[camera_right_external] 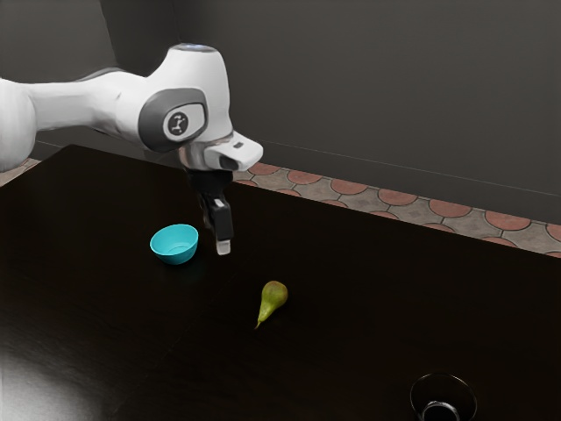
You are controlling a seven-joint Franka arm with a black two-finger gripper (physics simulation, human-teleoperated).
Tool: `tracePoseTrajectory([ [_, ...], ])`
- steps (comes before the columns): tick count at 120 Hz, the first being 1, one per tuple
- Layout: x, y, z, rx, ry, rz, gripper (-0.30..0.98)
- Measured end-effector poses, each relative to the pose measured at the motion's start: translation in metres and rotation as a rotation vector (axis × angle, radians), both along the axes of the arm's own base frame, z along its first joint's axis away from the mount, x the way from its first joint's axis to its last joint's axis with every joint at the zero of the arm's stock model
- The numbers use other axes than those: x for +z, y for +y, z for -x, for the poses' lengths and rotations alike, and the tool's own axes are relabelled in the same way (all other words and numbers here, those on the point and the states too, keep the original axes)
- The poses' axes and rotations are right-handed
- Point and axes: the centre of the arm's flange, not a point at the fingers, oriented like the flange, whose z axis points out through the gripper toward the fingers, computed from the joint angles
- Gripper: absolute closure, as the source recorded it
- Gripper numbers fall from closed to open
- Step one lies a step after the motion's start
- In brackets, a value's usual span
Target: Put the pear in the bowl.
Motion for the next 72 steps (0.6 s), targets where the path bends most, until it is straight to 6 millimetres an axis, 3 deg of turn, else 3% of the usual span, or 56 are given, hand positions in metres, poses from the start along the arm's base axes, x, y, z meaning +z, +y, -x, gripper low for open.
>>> tracePoseTrajectory([
  [16, -0.049, -0.015, -0.002, 0.101, -0.009, -0.010, 0.00],
  [32, -0.100, -0.019, -0.021, 0.240, -0.018, 0.003, 0.00],
  [52, -0.129, -0.029, -0.049, 0.393, -0.066, 0.042, 0.00],
  [72, -0.163, -0.018, -0.068, 0.544, -0.067, 0.044, 0.00],
])
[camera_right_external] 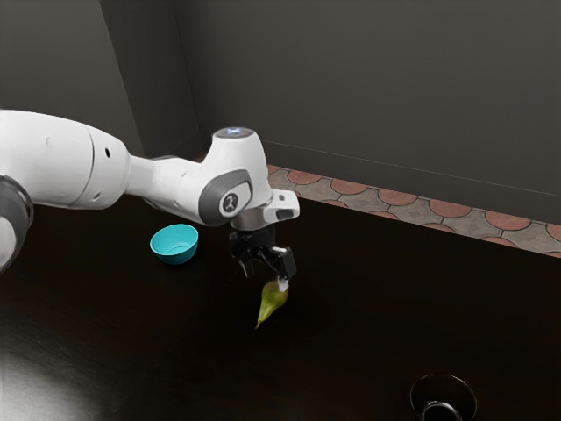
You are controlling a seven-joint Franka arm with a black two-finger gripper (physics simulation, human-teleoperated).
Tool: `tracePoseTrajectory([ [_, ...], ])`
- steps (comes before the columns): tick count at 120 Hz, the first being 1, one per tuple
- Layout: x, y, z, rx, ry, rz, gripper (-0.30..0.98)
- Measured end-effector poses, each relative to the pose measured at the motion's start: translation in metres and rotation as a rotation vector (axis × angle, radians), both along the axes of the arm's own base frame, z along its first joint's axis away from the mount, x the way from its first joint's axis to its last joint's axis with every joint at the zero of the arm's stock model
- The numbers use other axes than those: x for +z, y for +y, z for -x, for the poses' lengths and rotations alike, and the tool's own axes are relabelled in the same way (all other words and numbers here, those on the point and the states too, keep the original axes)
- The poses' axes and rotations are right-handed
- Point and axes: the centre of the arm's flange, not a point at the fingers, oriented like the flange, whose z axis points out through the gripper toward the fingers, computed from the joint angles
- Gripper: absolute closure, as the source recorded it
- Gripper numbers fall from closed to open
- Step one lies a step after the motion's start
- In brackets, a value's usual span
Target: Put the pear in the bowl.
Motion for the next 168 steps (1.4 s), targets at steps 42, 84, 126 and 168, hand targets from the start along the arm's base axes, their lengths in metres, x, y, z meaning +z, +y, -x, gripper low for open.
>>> tracePoseTrajectory([
  [42, -0.049, -0.010, -0.018, 0.155, 0.023, -0.010, 0.00],
  [84, -0.055, -0.003, -0.020, 0.263, 0.028, -0.020, 0.35],
  [126, 0.056, 0.040, -0.013, 0.388, -0.038, -0.018, 0.50],
  [168, 0.096, 0.219, -0.012, 0.677, -0.020, -0.059, 0.54],
])
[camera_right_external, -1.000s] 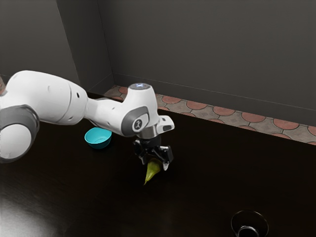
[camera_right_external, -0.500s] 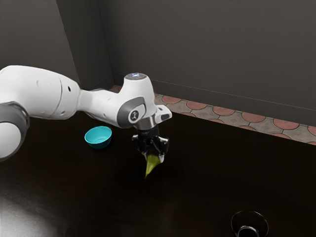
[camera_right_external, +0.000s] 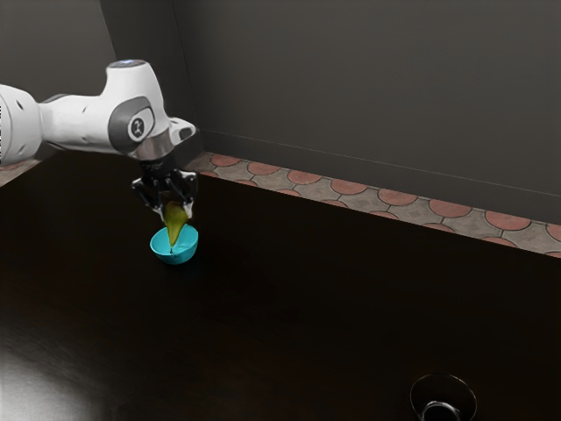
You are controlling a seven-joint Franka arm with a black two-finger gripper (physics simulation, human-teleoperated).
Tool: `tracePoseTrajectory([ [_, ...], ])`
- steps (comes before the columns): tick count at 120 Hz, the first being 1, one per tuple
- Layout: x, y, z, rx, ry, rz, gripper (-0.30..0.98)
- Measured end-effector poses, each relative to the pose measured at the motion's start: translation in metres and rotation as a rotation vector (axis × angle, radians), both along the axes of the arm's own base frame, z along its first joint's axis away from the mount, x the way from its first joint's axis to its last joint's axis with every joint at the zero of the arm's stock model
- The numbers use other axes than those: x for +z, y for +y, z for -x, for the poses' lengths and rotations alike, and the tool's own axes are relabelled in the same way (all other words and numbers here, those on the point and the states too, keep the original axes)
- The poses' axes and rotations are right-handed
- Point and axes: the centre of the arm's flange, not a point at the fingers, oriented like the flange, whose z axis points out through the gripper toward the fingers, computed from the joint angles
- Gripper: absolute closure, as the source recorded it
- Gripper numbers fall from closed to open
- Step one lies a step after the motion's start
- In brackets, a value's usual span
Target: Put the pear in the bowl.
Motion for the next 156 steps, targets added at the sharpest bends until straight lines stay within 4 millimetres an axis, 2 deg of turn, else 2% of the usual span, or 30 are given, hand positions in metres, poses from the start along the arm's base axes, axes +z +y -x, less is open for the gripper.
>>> tracePoseTrajectory([
  [15, -0.013, 0.030, -0.021, 0.032, 0.004, -0.011, 0.53],
  [33, -0.047, 0.056, -0.022, 0.064, 0.056, -0.016, 0.53],
  [44, -0.054, 0.059, -0.021, 0.064, 0.069, -0.014, 0.52],
  [71, -0.058, 0.060, -0.021, 0.038, 0.073, 0.002, 0.22],
  [94, -0.053, 0.058, -0.021, 0.009, 0.065, 0.006, 0.09],
  [100, -0.038, 0.053, -0.020, -0.010, 0.045, 0.003, 0.07],
  [116, 0.035, 0.014, -0.005, -0.141, 0.012, 0.008, 0.04],
  [129, 0.113, -0.030, 0.021, -0.325, -0.017, 0.007, 0.02],
  [138, 0.159, -0.050, 0.042, -0.445, -0.050, -0.003, 0.02],
  [148, 0.195, -0.070, 0.061, -0.567, -0.070, -0.013, 0.01],
  [156, 0.208, -0.085, 0.071, -0.657, -0.069, -0.014, 0.01],
])
